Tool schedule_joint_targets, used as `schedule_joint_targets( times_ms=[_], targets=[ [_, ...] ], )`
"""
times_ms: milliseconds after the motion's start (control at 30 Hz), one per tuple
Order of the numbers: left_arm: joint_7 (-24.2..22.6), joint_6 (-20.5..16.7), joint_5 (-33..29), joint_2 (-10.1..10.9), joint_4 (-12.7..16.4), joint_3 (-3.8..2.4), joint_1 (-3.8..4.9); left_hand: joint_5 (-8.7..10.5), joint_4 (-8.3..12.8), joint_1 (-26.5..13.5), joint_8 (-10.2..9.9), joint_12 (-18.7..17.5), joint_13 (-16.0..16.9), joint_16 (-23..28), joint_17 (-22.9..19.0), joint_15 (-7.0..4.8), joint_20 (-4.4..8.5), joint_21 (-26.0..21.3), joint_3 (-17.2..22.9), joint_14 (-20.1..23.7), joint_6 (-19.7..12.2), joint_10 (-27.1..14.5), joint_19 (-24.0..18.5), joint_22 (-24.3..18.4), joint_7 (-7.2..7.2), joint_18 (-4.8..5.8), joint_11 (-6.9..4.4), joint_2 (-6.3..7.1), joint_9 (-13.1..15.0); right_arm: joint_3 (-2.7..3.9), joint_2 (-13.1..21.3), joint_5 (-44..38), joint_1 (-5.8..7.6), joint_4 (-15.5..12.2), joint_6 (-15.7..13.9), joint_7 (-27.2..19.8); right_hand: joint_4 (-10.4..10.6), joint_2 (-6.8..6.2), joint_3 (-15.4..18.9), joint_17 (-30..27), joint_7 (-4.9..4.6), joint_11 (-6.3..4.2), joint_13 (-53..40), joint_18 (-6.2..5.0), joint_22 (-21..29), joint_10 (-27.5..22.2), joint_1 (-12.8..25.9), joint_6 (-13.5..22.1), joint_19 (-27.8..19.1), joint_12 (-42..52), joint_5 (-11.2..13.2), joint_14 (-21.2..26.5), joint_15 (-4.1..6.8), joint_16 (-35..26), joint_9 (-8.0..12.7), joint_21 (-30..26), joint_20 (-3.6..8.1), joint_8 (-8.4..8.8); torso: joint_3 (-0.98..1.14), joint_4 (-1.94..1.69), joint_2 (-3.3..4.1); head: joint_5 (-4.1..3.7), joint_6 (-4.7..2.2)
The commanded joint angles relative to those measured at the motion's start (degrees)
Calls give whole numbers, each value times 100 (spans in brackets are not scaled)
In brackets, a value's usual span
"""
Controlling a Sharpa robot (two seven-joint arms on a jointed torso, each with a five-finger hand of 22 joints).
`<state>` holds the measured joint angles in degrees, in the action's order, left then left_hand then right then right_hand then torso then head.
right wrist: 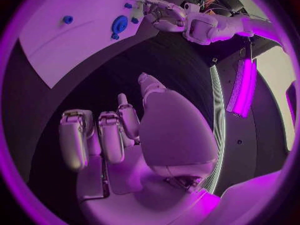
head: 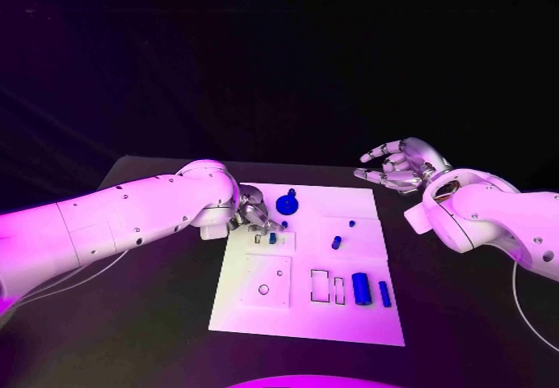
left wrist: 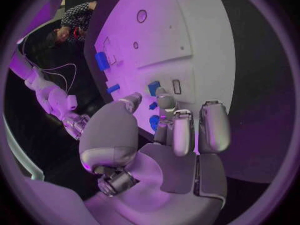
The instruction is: Assemble the parts on the task board
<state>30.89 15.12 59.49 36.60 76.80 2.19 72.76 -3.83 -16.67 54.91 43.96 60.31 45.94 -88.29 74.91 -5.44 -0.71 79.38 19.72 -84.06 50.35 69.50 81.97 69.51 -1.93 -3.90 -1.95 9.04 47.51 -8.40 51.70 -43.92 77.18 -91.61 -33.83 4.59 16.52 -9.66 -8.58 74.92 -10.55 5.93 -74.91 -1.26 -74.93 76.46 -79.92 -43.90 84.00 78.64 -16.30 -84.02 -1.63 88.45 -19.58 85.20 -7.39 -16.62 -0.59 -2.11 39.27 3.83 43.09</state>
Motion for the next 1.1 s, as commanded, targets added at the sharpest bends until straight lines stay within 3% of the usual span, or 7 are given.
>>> schedule_joint_targets(
  times_ms=[33, 300, 533, 667, 800, 1100],
  targets=[
    [-84, -301, -542, 50, 66, -53, 38, -11, -3, 79, -95, -42, -71, 10, 1210, 48, -42, -38, -67, -500, -104, -71, -27, -33, -47, -26, 40, -1, -45, 1, 5, -19, -2, 4, -28, -125, 0, -2, -10, 1003, 16, -40, -65, -4, -1173, 16, 64, -19, 332, 5, 20, -481, 46, -5, 5, -13, 33, -34, 11, 1, -15, 2, -5],
    [-90, -276, -604, 190, 131, -132, 200, -7, -4, 165, -232, -79, -154, 55, 1140, 102, -98, -111, -193, -477, -207, -158, -77, -145, -115, -49, 101, -16, -129, 1, 8, 28, -2, -6, -15, -141, 0, -2, -10, 1003, 16, -40, -65, -4, -1173, 16, 64, -19, 332, 5, 20, -481, 46, -5, 5, -13, 33, -34, 13, 7, -1, 16, -44],
    [-106, -121, -390, 126, -233, -161, 305, -65, 5, 799, -837, -94, -301, 78, 1106, 259, -242, -191, -246, -464, -501, -299, -123, -247, -337, -71, 286, -172, -591, 1, 7, 36, -2, 18, -2, -137, -3, 8, -16, 1003, 17, -40, -69, -3, -1175, 22, 61, -20, 334, 10, 28, -481, 46, -6, 7, -10, 33, -39, 3, 1, 2, 9, -62],
    [-122, -71, -321, -7, -575, -169, 342, -67, 5, 813, -857, -62, -261, 65, 1127, 264, -249, -181, -248, -471, -503, -276, -115, -229, -344, -68, 291, -180, -612, 1, 5, 38, -2, 30, 4, -136, -5, 12, -20, 1005, 18, -41, -68, -3, -1175, 21, 58, -20, 334, 9, 28, -481, 47, -5, 8, -10, 33, -41, -4, -4, 6, -10, -76],
    [-132, -49, -224, -156, -919, -172, 365, -64, -1, 811, -871, -39, -236, 55, 1143, 268, -253, -172, -256, -477, -505, -259, -108, -213, -349, -65, 296, -183, -627, 1, -6, 38, -2, 41, 7, -139, -5, 12, -20, 1005, 18, -41, -68, -3, -1175, 21, 58, -20, 334, 9, 28, -481, 47, -5, 8, -10, 33, -41, 3, -5, 5, 11, -86],
    [-128, 8, 105, -370, -1308, -173, 374, -50, -14, 746, -902, 10, -196, 39, 1167, 279, -267, -157, -311, -486, -475, -225, -95, -190, -355, -63, 305, -207, -679, 0, -26, 39, -7, 53, 8, -150, -8, 21, -27, 1007, 18, -41, -66, -5, -1171, 21, 52, -19, 330, 9, 25, -482, 47, -4, 10, -18, 34, -44, 4, 1, 5, 31, -78]
  ],
)
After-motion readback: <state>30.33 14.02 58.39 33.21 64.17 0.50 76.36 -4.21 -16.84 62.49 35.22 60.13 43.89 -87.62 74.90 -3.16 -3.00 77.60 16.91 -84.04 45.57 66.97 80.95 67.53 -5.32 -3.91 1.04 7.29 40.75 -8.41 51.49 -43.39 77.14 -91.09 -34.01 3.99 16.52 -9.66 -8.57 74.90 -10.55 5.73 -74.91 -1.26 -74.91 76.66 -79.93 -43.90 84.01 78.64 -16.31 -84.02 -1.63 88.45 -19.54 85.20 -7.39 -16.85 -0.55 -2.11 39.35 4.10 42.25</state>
